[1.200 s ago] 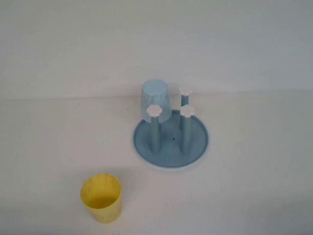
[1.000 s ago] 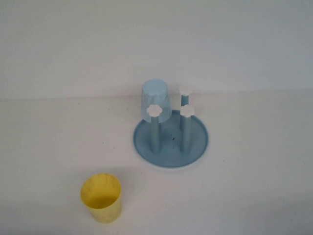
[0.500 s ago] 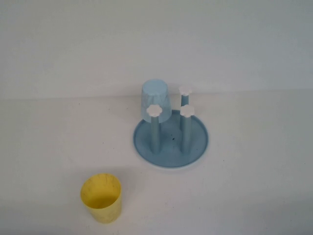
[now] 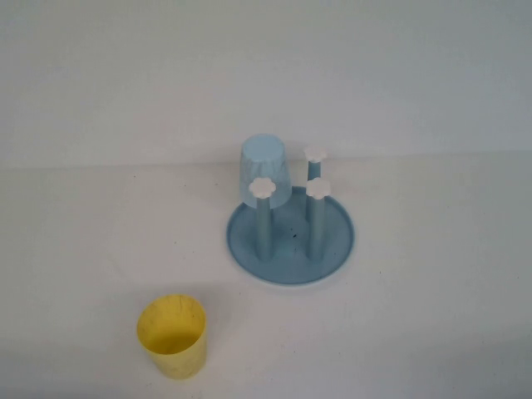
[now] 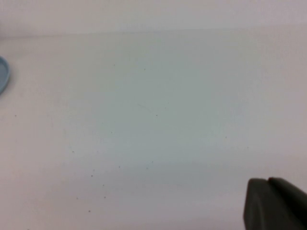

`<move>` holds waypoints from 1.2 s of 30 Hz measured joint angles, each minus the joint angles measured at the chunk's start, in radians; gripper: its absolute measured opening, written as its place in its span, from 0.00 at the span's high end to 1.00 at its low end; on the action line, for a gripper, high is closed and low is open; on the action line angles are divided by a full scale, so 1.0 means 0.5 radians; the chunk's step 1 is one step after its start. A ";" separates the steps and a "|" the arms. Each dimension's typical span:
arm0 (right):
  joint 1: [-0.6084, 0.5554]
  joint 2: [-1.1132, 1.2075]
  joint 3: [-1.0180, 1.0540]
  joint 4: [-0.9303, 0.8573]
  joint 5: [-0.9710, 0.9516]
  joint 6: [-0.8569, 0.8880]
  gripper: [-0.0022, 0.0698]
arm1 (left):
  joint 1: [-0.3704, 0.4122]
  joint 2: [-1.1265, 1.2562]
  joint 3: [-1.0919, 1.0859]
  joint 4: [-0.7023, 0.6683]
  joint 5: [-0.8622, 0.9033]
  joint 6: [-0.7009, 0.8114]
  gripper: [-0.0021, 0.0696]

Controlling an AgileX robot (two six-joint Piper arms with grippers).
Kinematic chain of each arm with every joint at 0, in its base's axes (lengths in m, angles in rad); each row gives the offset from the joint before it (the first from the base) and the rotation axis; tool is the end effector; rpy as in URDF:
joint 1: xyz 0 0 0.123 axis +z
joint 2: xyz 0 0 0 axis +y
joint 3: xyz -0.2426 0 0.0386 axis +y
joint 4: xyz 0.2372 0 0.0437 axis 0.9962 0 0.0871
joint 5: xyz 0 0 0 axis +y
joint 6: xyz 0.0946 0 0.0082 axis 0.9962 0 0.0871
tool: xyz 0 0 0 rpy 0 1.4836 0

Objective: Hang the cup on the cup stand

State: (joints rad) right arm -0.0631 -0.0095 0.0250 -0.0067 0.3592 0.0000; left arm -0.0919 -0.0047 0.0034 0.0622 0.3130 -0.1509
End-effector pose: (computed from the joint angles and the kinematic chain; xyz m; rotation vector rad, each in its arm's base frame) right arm 0.0857 -0.0056 0.1723 0.0544 1.8578 -0.0503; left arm 0.0867 -0.0062 0.1833 -0.0135 1.7961 -0.1143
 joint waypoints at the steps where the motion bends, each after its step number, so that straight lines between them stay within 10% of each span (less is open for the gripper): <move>1: 0.000 0.000 0.000 0.000 0.000 0.000 0.97 | 0.000 0.000 0.000 0.000 0.000 0.000 0.97; 21: 0.000 0.000 0.000 0.000 0.000 0.000 0.97 | 0.000 0.000 0.000 -0.057 -0.050 0.000 0.97; 36: 0.000 0.000 0.000 -0.001 0.000 0.000 0.97 | 0.000 0.000 -0.007 -0.842 -1.116 -0.050 0.97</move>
State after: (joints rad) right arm -0.0631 -0.0095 0.0250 -0.0073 0.3592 0.0000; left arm -0.0919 -0.0047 0.0000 -0.3586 -0.2449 -0.1759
